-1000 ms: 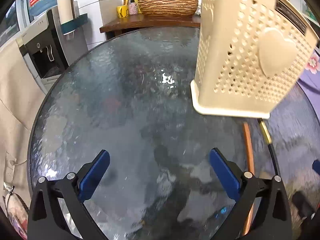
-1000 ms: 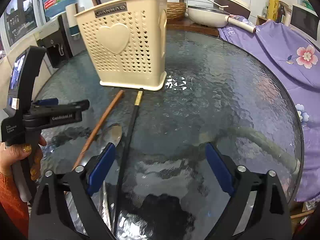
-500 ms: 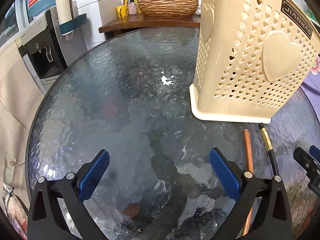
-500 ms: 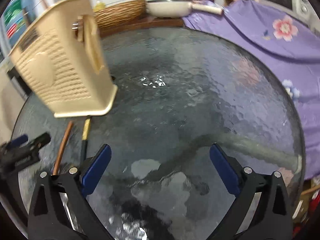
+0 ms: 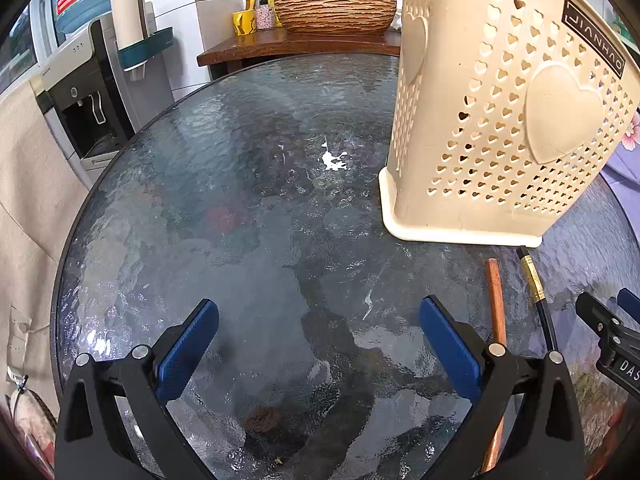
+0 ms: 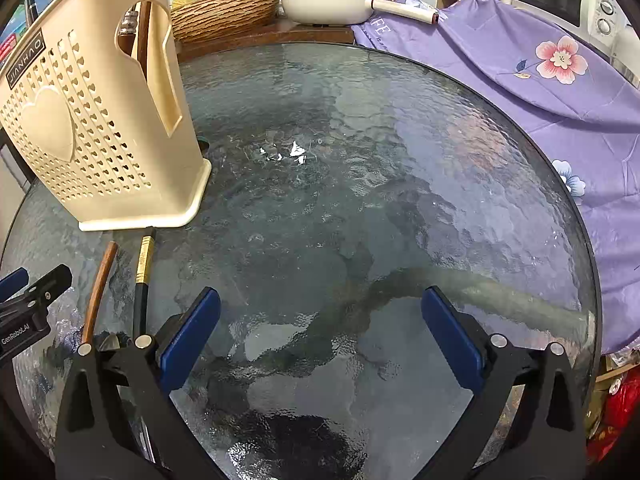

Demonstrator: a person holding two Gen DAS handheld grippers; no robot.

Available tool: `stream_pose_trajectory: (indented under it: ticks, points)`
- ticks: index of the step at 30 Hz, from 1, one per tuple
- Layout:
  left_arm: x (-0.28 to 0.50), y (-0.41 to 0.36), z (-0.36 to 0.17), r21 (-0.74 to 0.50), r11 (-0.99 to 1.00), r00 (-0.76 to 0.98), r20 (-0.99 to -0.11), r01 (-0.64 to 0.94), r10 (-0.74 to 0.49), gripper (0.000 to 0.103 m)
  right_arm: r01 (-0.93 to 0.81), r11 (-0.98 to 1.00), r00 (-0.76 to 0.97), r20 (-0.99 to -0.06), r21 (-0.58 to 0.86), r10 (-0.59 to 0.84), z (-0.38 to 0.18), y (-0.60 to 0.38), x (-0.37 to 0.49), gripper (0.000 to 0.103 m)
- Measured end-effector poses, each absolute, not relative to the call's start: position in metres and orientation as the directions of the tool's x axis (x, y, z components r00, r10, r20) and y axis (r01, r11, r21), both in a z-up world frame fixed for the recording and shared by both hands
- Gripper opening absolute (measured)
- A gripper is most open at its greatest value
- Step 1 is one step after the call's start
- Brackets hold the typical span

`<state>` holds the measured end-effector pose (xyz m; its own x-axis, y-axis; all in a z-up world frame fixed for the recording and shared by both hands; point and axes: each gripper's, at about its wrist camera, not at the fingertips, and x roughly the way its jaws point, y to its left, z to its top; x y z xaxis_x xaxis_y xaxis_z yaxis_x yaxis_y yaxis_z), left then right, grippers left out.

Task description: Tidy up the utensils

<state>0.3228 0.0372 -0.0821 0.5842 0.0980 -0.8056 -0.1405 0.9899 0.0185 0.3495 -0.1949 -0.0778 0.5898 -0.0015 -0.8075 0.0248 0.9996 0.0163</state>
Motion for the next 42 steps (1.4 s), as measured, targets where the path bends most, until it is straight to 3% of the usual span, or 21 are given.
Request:
stream_pose_trajectory:
  ticks: [42]
  points:
    - [0.3237,0.035,-0.0821,0.019,0.99,0.584,-0.806,-0.142,0.099,0.098,0.0,1.0,0.593,-0.805,0.015,0.013,-0.0793,-0.1887,0.3489,0.099]
